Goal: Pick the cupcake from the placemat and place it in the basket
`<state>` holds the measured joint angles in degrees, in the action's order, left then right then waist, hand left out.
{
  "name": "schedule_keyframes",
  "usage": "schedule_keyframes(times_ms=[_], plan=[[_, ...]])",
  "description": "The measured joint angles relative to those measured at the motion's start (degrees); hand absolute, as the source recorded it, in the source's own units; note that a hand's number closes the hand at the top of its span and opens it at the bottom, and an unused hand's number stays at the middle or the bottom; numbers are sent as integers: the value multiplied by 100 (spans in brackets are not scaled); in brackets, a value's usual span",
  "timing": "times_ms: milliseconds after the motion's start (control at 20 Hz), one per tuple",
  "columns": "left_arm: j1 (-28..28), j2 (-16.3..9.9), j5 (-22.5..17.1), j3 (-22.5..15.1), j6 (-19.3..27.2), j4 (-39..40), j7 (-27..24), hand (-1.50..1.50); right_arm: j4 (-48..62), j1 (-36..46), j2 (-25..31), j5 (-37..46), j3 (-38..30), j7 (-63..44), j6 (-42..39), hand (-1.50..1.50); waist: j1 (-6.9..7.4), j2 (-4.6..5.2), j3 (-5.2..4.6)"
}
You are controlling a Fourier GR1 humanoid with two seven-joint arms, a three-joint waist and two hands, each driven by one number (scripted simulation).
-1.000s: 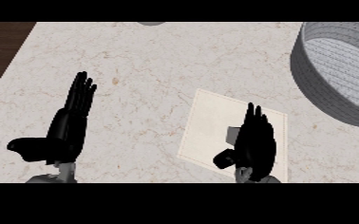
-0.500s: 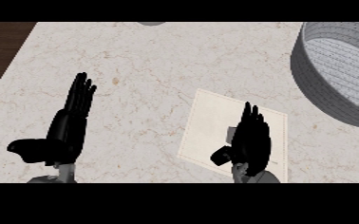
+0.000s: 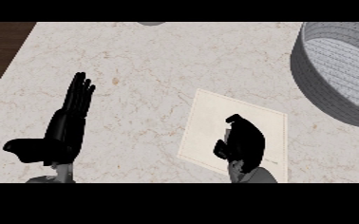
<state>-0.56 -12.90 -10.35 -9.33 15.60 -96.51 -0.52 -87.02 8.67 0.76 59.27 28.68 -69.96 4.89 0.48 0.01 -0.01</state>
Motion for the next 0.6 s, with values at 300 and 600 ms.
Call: schedule_keyframes(times_ms=[300, 600], plan=[[-120, 80, 75, 33, -12, 72, 49, 0, 410, 265, 12, -96, 181, 77, -10, 150, -10, -10, -8], [-167, 139, 105, 94, -75, 168, 13, 0, 719, 528, 9, -44, 183, 145, -46, 150, -4, -9, -9]])
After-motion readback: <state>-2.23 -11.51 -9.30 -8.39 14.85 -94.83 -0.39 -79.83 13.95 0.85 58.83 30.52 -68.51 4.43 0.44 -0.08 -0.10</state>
